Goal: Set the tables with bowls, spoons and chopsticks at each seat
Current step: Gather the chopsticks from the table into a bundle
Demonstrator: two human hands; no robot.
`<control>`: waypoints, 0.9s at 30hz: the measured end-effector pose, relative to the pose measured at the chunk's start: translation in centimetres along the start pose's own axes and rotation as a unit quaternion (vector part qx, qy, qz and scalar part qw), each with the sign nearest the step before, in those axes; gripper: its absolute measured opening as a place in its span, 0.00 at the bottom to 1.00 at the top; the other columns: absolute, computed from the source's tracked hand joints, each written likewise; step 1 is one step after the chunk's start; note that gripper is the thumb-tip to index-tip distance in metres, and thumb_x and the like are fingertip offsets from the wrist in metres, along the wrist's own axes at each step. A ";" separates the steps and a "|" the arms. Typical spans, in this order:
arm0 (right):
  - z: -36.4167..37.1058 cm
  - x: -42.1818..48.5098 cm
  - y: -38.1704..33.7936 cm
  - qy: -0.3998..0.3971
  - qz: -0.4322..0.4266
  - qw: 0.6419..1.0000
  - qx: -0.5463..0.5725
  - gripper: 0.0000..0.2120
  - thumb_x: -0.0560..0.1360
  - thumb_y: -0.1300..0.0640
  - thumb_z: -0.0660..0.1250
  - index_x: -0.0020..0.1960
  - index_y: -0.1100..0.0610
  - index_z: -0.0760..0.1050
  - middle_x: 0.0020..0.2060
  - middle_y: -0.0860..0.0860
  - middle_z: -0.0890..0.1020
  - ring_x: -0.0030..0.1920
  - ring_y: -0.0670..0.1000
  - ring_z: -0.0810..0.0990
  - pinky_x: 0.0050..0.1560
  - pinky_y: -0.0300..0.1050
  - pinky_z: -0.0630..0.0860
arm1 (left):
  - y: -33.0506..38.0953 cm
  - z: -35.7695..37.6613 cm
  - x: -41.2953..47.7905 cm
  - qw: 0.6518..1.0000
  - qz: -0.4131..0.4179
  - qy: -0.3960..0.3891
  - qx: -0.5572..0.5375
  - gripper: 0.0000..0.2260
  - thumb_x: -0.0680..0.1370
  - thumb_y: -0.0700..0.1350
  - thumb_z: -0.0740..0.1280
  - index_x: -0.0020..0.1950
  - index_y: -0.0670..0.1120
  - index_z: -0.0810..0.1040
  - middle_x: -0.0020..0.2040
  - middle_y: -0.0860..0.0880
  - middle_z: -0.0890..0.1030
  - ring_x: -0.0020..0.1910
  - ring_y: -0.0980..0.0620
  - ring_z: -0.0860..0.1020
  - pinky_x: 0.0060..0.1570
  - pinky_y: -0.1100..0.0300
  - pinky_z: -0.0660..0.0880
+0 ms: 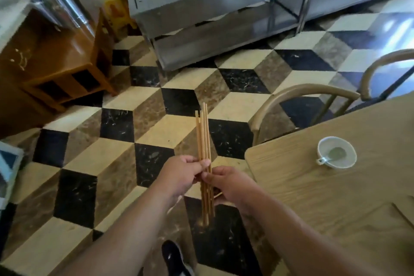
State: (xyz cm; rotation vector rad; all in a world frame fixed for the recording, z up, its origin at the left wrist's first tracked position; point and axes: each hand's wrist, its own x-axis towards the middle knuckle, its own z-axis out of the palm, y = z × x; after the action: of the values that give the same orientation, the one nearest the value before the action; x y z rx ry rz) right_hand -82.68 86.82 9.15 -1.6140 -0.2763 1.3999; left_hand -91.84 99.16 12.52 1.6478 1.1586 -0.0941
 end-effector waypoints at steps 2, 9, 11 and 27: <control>-0.1 1.0 -2.2 0.038 -0.012 0.999 -0.012 0.10 0.83 0.50 0.70 0.55 0.56 0.85 0.43 0.50 0.89 0.42 0.46 0.89 0.46 0.42 0.87 | 1.4 -1.1 2.4 0.999 0.030 -0.029 0.001 0.07 0.82 0.52 0.73 0.54 0.50 0.88 0.42 0.53 0.89 0.48 0.52 0.87 0.53 0.54 0.83; 2.1 3.5 -7.3 0.171 -0.036 0.984 0.033 0.08 0.83 0.50 0.70 0.52 0.53 0.86 0.44 0.50 0.90 0.45 0.47 0.90 0.44 0.40 0.86 | 6.3 -5.3 9.1 0.982 0.090 -0.163 0.030 0.07 0.83 0.51 0.72 0.55 0.50 0.87 0.44 0.55 0.90 0.51 0.53 0.87 0.59 0.49 0.83; 2.7 3.8 -7.9 0.204 -0.044 0.977 0.053 0.08 0.84 0.51 0.70 0.51 0.52 0.86 0.42 0.49 0.90 0.44 0.47 0.90 0.43 0.39 0.85 | 7.5 -6.1 10.3 0.974 0.093 -0.205 0.039 0.07 0.82 0.50 0.72 0.56 0.50 0.88 0.45 0.54 0.90 0.53 0.51 0.87 0.60 0.47 0.82; -3.5 7.4 -10.2 0.297 -0.076 0.926 0.222 0.10 0.84 0.53 0.69 0.56 0.59 0.85 0.47 0.54 0.90 0.48 0.51 0.91 0.45 0.42 0.86 | 16.4 0.1 18.9 0.920 0.129 -0.357 0.103 0.09 0.83 0.51 0.72 0.54 0.46 0.88 0.46 0.45 0.90 0.50 0.41 0.89 0.56 0.38 0.85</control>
State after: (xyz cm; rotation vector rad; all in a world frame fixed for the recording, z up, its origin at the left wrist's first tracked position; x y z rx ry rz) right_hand -73.27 95.55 11.72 -1.5069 0.2561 0.7300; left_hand -70.19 111.67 13.12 1.7150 0.3789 -0.6126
